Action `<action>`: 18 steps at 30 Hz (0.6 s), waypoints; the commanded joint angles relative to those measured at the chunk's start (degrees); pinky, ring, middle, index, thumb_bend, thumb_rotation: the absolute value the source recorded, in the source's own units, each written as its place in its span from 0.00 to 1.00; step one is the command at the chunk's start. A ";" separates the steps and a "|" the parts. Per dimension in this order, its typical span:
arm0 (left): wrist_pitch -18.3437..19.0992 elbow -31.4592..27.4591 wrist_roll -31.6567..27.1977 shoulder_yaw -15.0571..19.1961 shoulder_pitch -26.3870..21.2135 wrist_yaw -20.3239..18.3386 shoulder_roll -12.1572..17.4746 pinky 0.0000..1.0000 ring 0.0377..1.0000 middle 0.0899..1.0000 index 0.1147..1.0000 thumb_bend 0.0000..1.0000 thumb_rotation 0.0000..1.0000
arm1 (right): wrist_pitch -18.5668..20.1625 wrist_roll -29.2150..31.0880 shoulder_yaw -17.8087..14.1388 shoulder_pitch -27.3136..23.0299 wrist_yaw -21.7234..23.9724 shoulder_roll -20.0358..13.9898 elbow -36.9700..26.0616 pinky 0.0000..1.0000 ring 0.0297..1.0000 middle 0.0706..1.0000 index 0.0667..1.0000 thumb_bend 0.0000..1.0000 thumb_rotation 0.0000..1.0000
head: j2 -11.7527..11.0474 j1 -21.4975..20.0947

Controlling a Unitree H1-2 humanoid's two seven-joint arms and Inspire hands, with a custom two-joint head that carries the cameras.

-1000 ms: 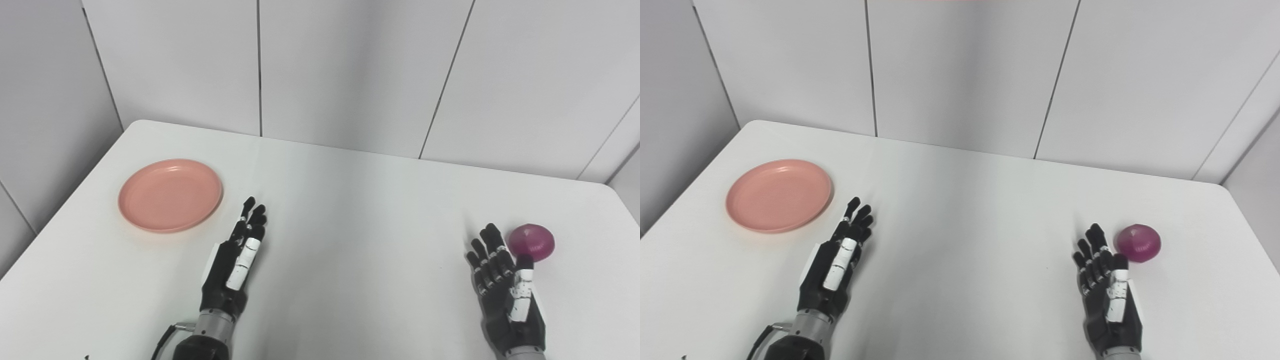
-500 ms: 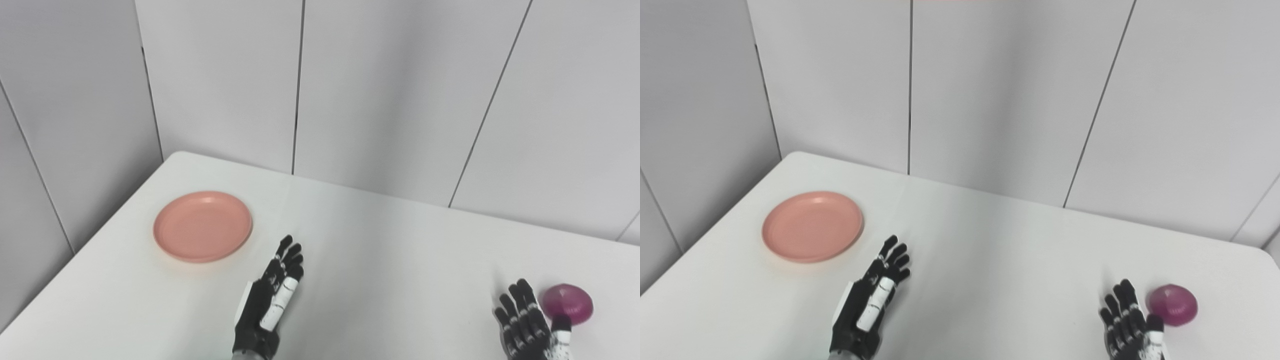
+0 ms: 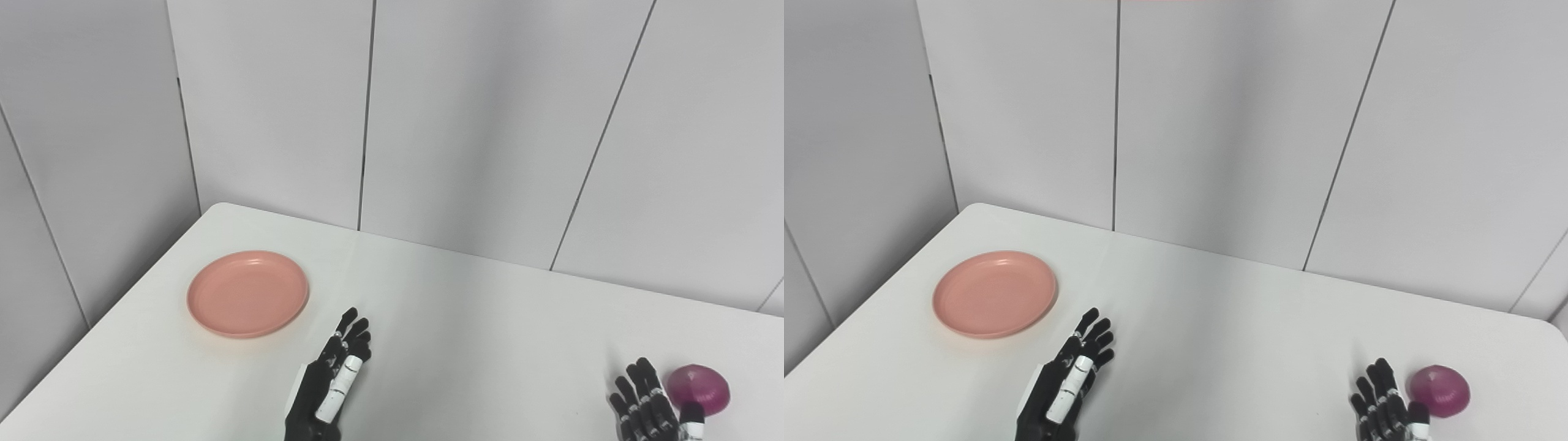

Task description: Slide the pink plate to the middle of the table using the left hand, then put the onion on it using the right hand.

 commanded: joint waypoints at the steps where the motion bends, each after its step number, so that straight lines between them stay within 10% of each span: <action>1: 5.27 -5.92 -2.69 1.34 -1.47 -0.31 1.44 0.92 0.92 0.91 0.90 0.77 0.69 | -3.40 0.43 -0.38 6.70 1.95 0.71 11.05 1.00 1.00 1.00 1.00 0.72 1.00 | 0.21 -0.13; 10: 24.03 -18.41 -4.73 5.48 -13.40 -0.62 8.09 0.98 0.94 0.92 0.96 0.80 0.89 | -2.73 0.55 -0.38 7.34 1.59 1.36 9.17 1.00 1.00 1.00 1.00 0.72 1.00 | 0.79 0.06; 18: 27.20 -16.63 -7.16 7.21 -23.09 -2.49 18.62 0.96 0.91 0.90 0.94 0.83 0.91 | -2.89 0.47 -0.43 7.42 2.12 1.15 9.12 1.00 1.00 1.00 1.00 0.71 1.00 | 1.35 0.09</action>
